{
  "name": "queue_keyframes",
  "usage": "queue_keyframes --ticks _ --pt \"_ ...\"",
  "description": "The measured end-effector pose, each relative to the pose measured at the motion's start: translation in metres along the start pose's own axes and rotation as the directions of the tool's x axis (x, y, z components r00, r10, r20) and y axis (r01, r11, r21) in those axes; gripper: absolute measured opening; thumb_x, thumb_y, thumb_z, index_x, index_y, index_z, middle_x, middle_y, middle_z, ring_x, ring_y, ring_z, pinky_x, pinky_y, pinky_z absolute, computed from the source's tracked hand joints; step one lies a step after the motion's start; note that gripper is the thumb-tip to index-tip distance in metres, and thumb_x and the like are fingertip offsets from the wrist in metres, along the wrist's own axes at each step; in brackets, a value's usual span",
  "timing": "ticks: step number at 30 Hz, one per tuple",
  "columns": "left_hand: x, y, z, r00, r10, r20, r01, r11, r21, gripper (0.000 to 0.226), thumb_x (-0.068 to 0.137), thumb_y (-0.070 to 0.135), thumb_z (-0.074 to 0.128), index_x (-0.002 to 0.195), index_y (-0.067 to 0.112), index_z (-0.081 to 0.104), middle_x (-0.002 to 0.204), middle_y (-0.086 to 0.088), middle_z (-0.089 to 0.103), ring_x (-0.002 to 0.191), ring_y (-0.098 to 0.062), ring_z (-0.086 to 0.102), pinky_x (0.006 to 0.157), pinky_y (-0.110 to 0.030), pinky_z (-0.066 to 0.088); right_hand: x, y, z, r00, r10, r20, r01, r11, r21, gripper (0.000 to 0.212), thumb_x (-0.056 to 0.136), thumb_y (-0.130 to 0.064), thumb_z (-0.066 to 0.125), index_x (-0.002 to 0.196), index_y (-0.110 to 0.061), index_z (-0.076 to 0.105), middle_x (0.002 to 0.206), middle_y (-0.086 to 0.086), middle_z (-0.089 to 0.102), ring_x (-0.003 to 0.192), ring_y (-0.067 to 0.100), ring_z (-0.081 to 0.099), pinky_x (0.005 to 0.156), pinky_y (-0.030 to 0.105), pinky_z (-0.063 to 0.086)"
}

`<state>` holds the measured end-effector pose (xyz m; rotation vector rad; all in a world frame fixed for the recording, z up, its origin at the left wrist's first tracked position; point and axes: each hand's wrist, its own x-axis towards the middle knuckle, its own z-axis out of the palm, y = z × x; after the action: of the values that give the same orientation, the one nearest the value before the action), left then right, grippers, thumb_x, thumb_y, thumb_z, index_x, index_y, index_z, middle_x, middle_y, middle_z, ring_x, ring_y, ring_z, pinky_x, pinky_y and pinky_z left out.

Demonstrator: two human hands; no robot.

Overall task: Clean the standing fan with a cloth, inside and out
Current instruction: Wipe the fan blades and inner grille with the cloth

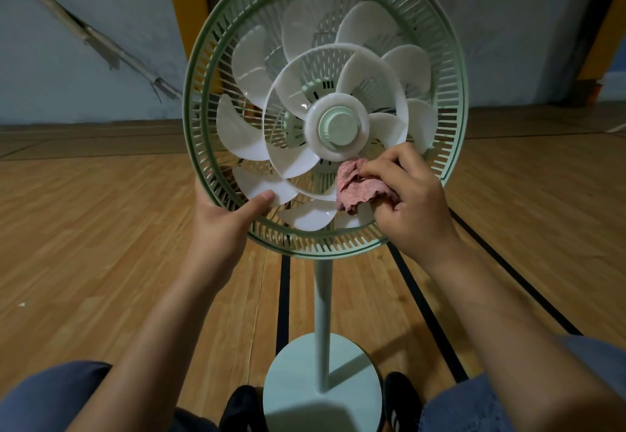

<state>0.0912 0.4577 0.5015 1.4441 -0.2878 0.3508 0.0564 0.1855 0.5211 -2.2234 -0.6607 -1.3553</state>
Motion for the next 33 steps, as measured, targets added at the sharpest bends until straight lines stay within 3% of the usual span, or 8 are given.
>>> queue_keyframes --ticks 7,14,17,21,24,28,31,33 --pt "-0.002 0.002 0.002 1.0 -0.01 -0.013 0.009 0.999 -0.043 0.07 0.091 0.001 0.08 0.152 0.012 0.047 0.135 -0.009 0.073 0.118 -0.028 0.076 0.102 -0.051 0.062 0.002 -0.008 0.0 1.0 -0.019 -0.005 0.018 0.996 -0.087 0.043 0.082 -0.005 0.074 0.124 -0.01 0.073 0.109 0.012 0.052 0.095 0.027 0.057 0.072 0.042 0.057" --pt "-0.003 0.001 0.006 0.999 0.005 -0.047 -0.008 0.999 -0.051 0.075 0.09 0.003 0.083 0.154 0.014 0.046 0.134 -0.005 0.074 0.117 -0.023 0.077 0.096 -0.04 0.065 0.001 -0.016 0.01 0.995 0.098 0.035 -0.092 0.985 -0.144 0.046 0.078 0.005 0.075 0.122 -0.01 0.076 0.1 0.011 0.052 0.091 0.03 0.054 0.072 0.049 0.053" --pt "-0.003 0.0 0.009 0.997 0.018 -0.075 -0.021 0.999 -0.034 0.076 0.089 0.004 0.084 0.154 0.017 0.045 0.134 -0.003 0.074 0.116 -0.021 0.077 0.094 -0.037 0.066 0.002 -0.025 0.012 0.985 0.159 0.071 -0.139 0.964 -0.227 0.042 0.074 -0.001 0.072 0.115 -0.011 0.075 0.096 0.006 0.05 0.09 0.027 0.052 0.088 0.048 0.047" --pt "-0.006 -0.003 0.013 0.993 0.033 -0.11 -0.036 0.999 -0.03 0.076 0.09 0.004 0.083 0.153 0.02 0.044 0.133 0.0 0.072 0.115 -0.017 0.076 0.092 -0.03 0.065 0.003 -0.042 0.018 0.971 0.197 0.137 -0.152 0.946 -0.285 0.026 0.082 -0.016 0.07 0.108 -0.013 0.073 0.095 0.0 0.047 0.088 0.02 0.046 0.083 0.038 0.035" --pt "-0.007 -0.005 0.012 0.992 0.047 -0.114 -0.05 0.998 -0.023 0.075 0.09 0.006 0.083 0.154 0.019 0.045 0.132 -0.002 0.073 0.114 -0.018 0.076 0.089 -0.027 0.064 0.004 -0.049 0.02 0.958 0.219 0.183 -0.169 0.952 -0.255 0.023 0.087 -0.021 0.068 0.109 -0.017 0.073 0.096 -0.003 0.045 0.087 0.01 0.031 0.083 0.038 0.038" --pt "-0.006 -0.007 0.009 0.993 0.055 -0.102 -0.057 0.998 -0.01 0.075 0.089 0.007 0.085 0.153 0.019 0.047 0.132 -0.004 0.074 0.115 -0.021 0.077 0.089 -0.028 0.065 0.005 -0.046 0.016 0.953 0.225 0.205 -0.176 0.957 -0.23 0.031 0.088 -0.012 0.073 0.117 -0.023 0.074 0.098 -0.004 0.042 0.09 0.01 0.034 0.086 0.037 0.037" --pt "-0.005 -0.008 0.007 0.995 0.048 -0.09 -0.051 0.998 -0.037 0.076 0.089 0.007 0.085 0.153 0.021 0.047 0.132 -0.003 0.075 0.114 -0.022 0.077 0.087 -0.027 0.065 0.005 -0.043 0.014 0.982 0.163 0.096 -0.129 0.948 -0.289 0.037 0.079 0.003 0.072 0.111 -0.016 0.076 0.099 -0.002 0.041 0.093 0.012 0.033 0.083 0.038 0.04" --pt "-0.005 -0.009 0.006 0.995 0.046 -0.084 -0.05 0.998 -0.045 0.074 0.089 0.007 0.085 0.152 0.02 0.048 0.132 -0.004 0.075 0.115 -0.023 0.077 0.088 -0.03 0.065 0.004 -0.038 0.013 0.995 0.097 0.003 -0.092 0.953 -0.288 0.044 0.075 0.011 0.067 0.112 -0.01 0.076 0.098 0.006 0.045 0.095 0.021 0.043 0.084 0.042 0.045"
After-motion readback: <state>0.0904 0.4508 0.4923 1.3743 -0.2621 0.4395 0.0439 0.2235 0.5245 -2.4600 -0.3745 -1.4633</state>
